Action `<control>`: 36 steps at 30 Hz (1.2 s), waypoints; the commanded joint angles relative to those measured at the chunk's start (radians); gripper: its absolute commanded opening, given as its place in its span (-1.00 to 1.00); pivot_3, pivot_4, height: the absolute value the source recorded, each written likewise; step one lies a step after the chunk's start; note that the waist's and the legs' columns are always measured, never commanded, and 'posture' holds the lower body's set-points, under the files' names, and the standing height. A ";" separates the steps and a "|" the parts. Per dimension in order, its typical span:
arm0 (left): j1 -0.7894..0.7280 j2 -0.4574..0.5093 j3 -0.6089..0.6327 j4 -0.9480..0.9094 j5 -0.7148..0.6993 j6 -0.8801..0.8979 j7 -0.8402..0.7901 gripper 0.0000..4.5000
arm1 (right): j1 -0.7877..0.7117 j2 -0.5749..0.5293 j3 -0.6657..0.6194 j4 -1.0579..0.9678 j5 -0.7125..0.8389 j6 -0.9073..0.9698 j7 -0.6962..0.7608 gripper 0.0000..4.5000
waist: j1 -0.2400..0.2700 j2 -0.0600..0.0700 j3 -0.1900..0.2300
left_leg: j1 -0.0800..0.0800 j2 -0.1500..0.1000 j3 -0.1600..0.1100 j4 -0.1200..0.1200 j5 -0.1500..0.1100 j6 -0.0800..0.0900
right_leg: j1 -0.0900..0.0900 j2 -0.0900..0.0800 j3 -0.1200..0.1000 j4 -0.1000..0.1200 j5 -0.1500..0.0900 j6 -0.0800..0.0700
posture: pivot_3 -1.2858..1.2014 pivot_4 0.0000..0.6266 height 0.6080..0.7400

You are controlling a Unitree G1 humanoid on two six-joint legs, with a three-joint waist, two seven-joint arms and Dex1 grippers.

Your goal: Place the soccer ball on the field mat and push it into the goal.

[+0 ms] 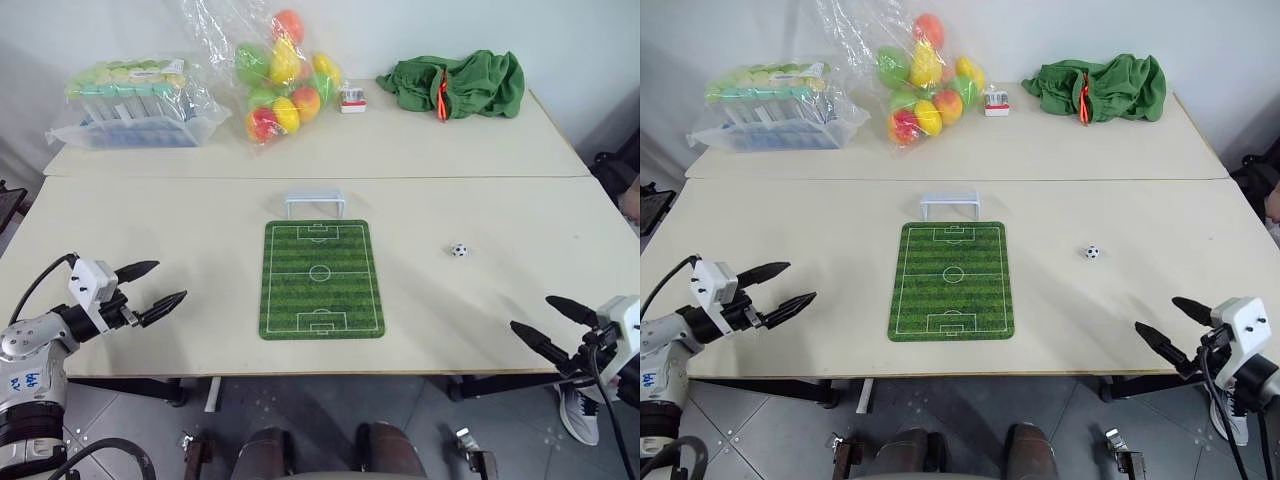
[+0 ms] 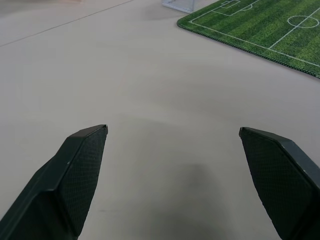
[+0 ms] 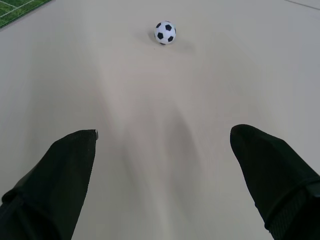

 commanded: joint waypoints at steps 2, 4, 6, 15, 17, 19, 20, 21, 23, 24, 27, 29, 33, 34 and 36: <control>-0.013 0.003 0.000 0.000 0.009 -0.021 0.005 1.00 | -0.002 -0.011 -0.018 -0.013 0.000 0.007 -0.009 0.99 | 0.000 0.000 0.000 | 0.000 0.000 0.000 0.000 0.000 0.000 | 0.000 0.000 0.000 0.000 0.000 0.000 | 0.03 -0.52 1.00; -0.018 -0.003 0.007 -0.019 -0.003 0.012 0.033 1.00 | -0.005 -0.012 -0.022 -0.023 0.003 0.018 -0.015 0.99 | 0.001 0.000 0.000 | 0.000 0.000 0.000 0.000 0.000 0.000 | 0.000 0.000 0.000 0.000 0.000 0.000 | 0.03 -0.52 1.00; -0.016 -0.003 0.006 -0.035 -0.010 0.031 0.037 1.00 | -0.012 -0.016 -0.025 -0.037 0.008 0.032 -0.021 0.99 | 0.001 0.000 0.000 | 0.000 0.000 0.000 0.000 0.000 0.000 | 0.000 0.000 0.000 0.000 0.000 0.000 | 0.03 -0.52 1.00; -0.009 -0.041 0.019 -0.156 -0.089 0.126 0.009 1.00 | -0.132 -0.089 0.065 -0.139 -0.001 0.214 -0.067 0.99 | -0.003 0.000 0.000 | 0.000 0.000 0.000 0.001 0.000 0.000 | 0.000 0.000 0.001 0.001 0.000 0.000 | 0.03 -0.52 1.00; -0.024 -0.054 0.017 -0.167 -0.094 0.102 -0.003 1.00 | -0.198 -0.089 0.106 -0.131 -0.003 0.241 -0.076 0.99 | -0.002 0.000 0.000 | 0.000 0.001 0.000 0.002 0.000 0.000 | 0.000 0.000 0.000 0.001 0.000 0.000 | 0.03 -0.52 1.00; -0.038 -0.062 0.000 -0.174 -0.088 0.091 -0.022 1.00 | -0.295 -0.076 0.167 -0.079 -0.023 0.231 -0.069 0.99 | -0.002 0.000 0.000 | 0.000 0.001 0.000 0.002 0.000 0.000 | 0.000 0.001 0.000 0.001 0.000 0.000 | 0.03 -0.52 1.00; -0.046 -0.067 -0.008 -0.174 -0.091 0.082 -0.041 1.00 | -0.343 -0.070 0.197 -0.040 -0.039 0.225 -0.069 0.99 | -0.002 0.000 0.000 | 0.000 0.000 0.000 0.002 0.000 0.000 | 0.000 0.000 0.000 0.001 0.000 0.000 | 0.03 -0.52 1.00; -0.056 -0.077 -0.009 -0.171 -0.102 0.071 -0.060 1.00 | -0.387 -0.065 0.226 0.000 -0.058 0.220 -0.070 0.99 | -0.002 0.000 0.000 | 0.000 0.000 0.000 0.002 0.000 0.000 | 0.000 0.000 0.000 0.001 0.000 0.000 | 0.03 -0.52 1.00; -0.077 -0.094 -0.014 -0.164 -0.113 0.063 -0.081 1.00 | -0.480 -0.048 0.286 0.107 -0.104 0.194 -0.068 0.99 | -0.002 0.000 0.000 | 0.000 -0.001 0.001 0.002 0.000 0.000 | 0.000 0.000 0.001 0.001 0.000 0.000 | 0.03 -0.52 1.00; -0.088 -0.110 -0.015 -0.167 -0.142 0.073 -0.117 1.00 | -0.529 -0.033 0.310 0.167 -0.124 0.170 -0.064 0.99 | 0.000 0.000 0.000 | 0.000 -0.002 0.000 0.002 0.000 0.000 | 0.000 0.000 0.000 0.001 0.000 0.000 | 0.03 -0.52 1.00; -0.094 -0.133 -0.021 -0.182 -0.161 0.075 -0.155 1.00 | -0.649 0.006 0.363 0.340 -0.181 0.099 -0.060 0.99 | -0.001 0.000 0.000 | -0.001 -0.005 -0.001 0.002 0.000 0.000 | 0.000 0.000 -0.002 0.001 0.000 0.000 | 0.03 -0.52 1.00; -0.090 -0.149 -0.020 -0.202 -0.179 0.087 -0.168 1.00 | -0.709 0.024 0.387 0.444 -0.212 0.056 -0.057 0.99 | -0.003 0.000 0.000 | -0.002 -0.005 -0.001 0.002 0.000 0.000 | 0.000 0.000 -0.002 0.001 0.000 0.000 | 0.03 -0.52 1.00; -0.062 -0.157 -0.017 -0.241 -0.184 0.088 -0.170 1.00 | -0.795 0.054 0.425 0.603 -0.262 -0.007 -0.044 0.99 | -0.006 0.000 0.000 | -0.002 -0.005 -0.002 0.002 0.000 0.000 | 0.000 0.000 -0.003 0.001 0.000 0.000 | 0.03 -0.52 1.00; -0.052 -0.157 -0.016 -0.251 -0.186 0.090 -0.170 1.00 | -0.810 0.060 0.432 0.634 -0.273 -0.022 -0.040 0.99 | -0.006 0.000 0.000 | -0.002 -0.005 -0.002 0.002 0.000 0.000 | 0.000 0.000 -0.003 0.001 0.000 0.000 | 0.03 -0.52 1.00; -0.034 -0.156 -0.010 -0.266 -0.191 0.091 -0.169 1.00 | -0.831 0.068 0.444 0.680 -0.286 -0.040 -0.026 0.99 | -0.006 0.000 0.000 | -0.002 -0.005 -0.002 0.002 0.000 0.000 | 0.000 0.000 -0.003 0.001 0.000 0.000 | 0.03 -0.52 1.00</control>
